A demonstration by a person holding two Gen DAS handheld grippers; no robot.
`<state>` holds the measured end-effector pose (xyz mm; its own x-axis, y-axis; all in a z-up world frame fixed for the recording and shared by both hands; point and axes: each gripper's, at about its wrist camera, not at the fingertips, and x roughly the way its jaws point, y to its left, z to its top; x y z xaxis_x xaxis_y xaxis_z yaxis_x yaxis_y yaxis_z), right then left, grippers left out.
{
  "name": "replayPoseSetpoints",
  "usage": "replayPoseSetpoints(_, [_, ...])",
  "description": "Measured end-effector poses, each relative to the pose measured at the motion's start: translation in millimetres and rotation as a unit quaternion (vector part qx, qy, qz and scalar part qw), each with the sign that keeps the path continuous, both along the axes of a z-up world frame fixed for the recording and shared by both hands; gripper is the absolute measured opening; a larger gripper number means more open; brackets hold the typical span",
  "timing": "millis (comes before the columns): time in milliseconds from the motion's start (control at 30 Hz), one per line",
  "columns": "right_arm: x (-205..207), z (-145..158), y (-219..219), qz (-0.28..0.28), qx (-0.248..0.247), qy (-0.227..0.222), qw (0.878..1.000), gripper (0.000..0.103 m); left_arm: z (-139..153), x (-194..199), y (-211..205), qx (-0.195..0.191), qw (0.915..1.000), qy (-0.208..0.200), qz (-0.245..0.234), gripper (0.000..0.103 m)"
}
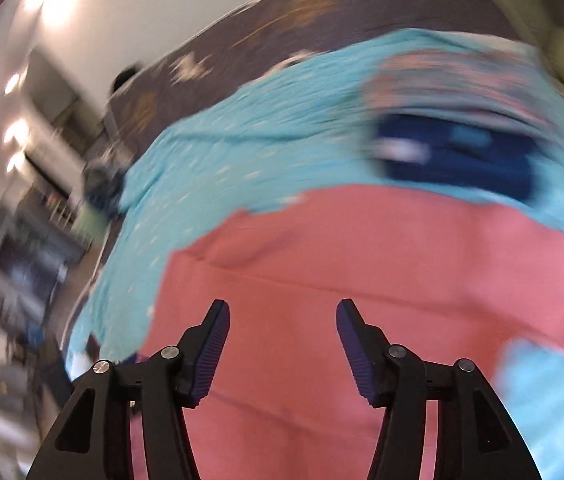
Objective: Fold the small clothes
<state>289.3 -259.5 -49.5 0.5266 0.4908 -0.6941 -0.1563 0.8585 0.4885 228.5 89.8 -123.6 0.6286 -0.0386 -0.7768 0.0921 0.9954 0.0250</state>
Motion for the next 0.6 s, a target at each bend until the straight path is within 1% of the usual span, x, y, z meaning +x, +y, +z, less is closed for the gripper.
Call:
replayPoseSetpoints(33, [-13, -2, -22, -0.027, 0.004, 0.004, 1.0, 0.058, 3, 3, 6, 0.005, 0.9998, -0.009, 0.018, 0.014])
replayPoseSetpoints(67, [-27, -6, -45, -0.055, 0.006, 0.011, 0.998, 0.058, 7, 4, 15, -0.014, 0.9995, -0.012, 0.024, 0.014])
replayPoseSetpoints(100, [-36, -10, -60, -0.073, 0.006, 0.017, 0.997, 0.058, 9, 3, 24, -0.042, 0.9985, -0.009, 0.035, 0.015])
replayPoseSetpoints(133, [-46, -17, -76, -0.09, 0.009, 0.025, 0.996, 0.058, 8, 3, 33, -0.064, 0.997, 0.001, 0.045, 0.015])
replayPoseSetpoints(167, [-57, -25, -89, -0.107, 0.017, 0.035, 0.994, 0.058, 5, 2, 38, -0.075, 0.9959, 0.012, 0.049, 0.016])
replayPoseSetpoints(233, [-69, -38, -107, -0.121, 0.032, 0.048, 0.991, 0.058, -2, -4, 42, -0.085, 0.9946, 0.021, 0.057, 0.022])
replayPoseSetpoints(267, [-73, -42, -111, -0.126, 0.039, 0.051, 0.99, 0.058, -4, -8, 45, -0.094, 0.9935, 0.02, 0.06, 0.024])
replayPoseSetpoints(333, [-80, -49, -117, -0.131, 0.053, 0.054, 0.989, 0.058, -6, -16, 53, -0.129, 0.9891, 0.018, 0.068, 0.028])
replayPoseSetpoints(400, [-80, -49, -111, -0.121, 0.065, 0.05, 0.989, 0.058, -5, -19, 66, -0.177, 0.9803, 0.032, 0.081, 0.028])
replayPoseSetpoints(433, [-79, -47, -105, -0.112, 0.066, 0.045, 0.99, 0.058, -3, -23, 71, -0.187, 0.9773, 0.037, 0.094, 0.028])
replayPoseSetpoints(467, [-79, -45, -100, -0.105, 0.066, 0.041, 0.991, 0.058, 2, -28, 74, -0.187, 0.9757, 0.034, 0.109, 0.028])
replayPoseSetpoints(500, [-77, -40, -93, -0.093, 0.067, 0.031, 0.993, 0.058, 11, -34, 75, -0.185, 0.9758, 0.023, 0.114, 0.026])
replayPoseSetpoints(567, [-78, -35, -86, -0.08, 0.069, 0.018, 0.994, 0.058, 28, -40, 68, -0.189, 0.9776, 0.002, 0.092, 0.026])
replayPoseSetpoints(600, [-78, -32, -80, -0.07, 0.071, 0.01, 0.995, 0.058, 37, -41, 61, -0.192, 0.9786, -0.006, 0.074, 0.026])
